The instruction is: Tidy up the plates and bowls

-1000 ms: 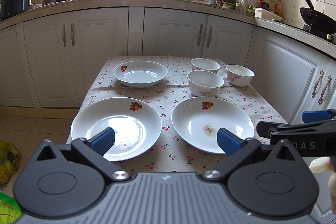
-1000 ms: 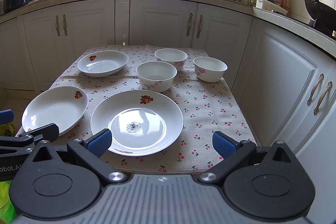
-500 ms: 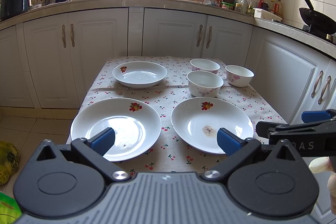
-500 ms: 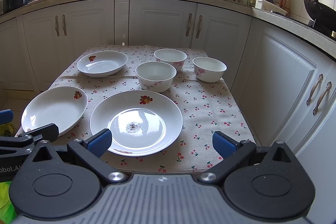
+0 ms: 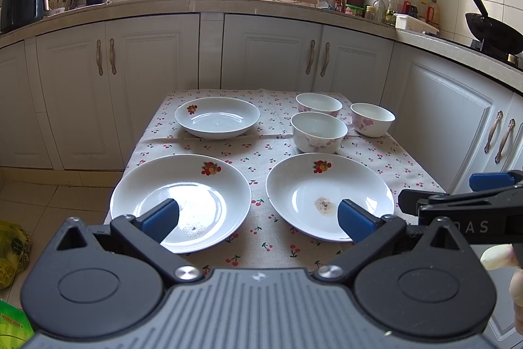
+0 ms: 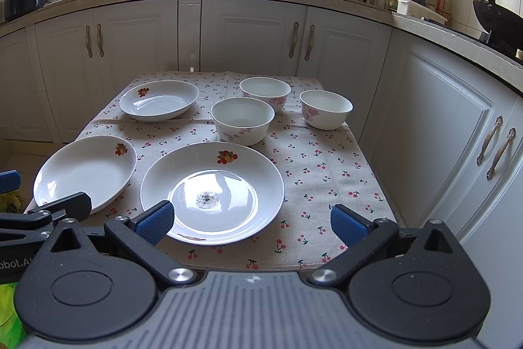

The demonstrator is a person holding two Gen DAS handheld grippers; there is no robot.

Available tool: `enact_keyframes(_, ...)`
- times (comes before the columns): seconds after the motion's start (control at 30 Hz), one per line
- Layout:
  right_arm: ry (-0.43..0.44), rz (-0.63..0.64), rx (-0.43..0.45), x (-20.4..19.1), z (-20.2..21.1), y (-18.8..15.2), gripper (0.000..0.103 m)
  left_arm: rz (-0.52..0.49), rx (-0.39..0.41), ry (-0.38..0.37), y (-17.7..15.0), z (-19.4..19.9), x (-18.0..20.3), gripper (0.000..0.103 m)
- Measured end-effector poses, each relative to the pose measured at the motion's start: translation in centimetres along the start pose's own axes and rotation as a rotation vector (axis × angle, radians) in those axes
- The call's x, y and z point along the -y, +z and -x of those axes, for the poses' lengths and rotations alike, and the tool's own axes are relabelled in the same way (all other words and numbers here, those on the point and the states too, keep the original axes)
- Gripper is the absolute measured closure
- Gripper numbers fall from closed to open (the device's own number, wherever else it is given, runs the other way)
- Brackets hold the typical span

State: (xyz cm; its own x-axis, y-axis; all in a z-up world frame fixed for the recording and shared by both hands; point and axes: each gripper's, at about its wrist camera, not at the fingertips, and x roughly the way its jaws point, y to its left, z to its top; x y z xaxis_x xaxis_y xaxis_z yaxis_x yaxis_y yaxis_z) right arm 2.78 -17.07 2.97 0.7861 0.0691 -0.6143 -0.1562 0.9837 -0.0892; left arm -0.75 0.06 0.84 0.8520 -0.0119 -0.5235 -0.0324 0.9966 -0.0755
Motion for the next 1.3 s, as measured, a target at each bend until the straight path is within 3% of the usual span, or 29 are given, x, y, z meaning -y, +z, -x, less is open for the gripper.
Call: enact_keyframes(1.3,0.001,-0.001,-0.011,-0.07,-0.50,0.37,0.000,-0.010,0.005,-0.027,0.21,-0.40,0.01,0.001)
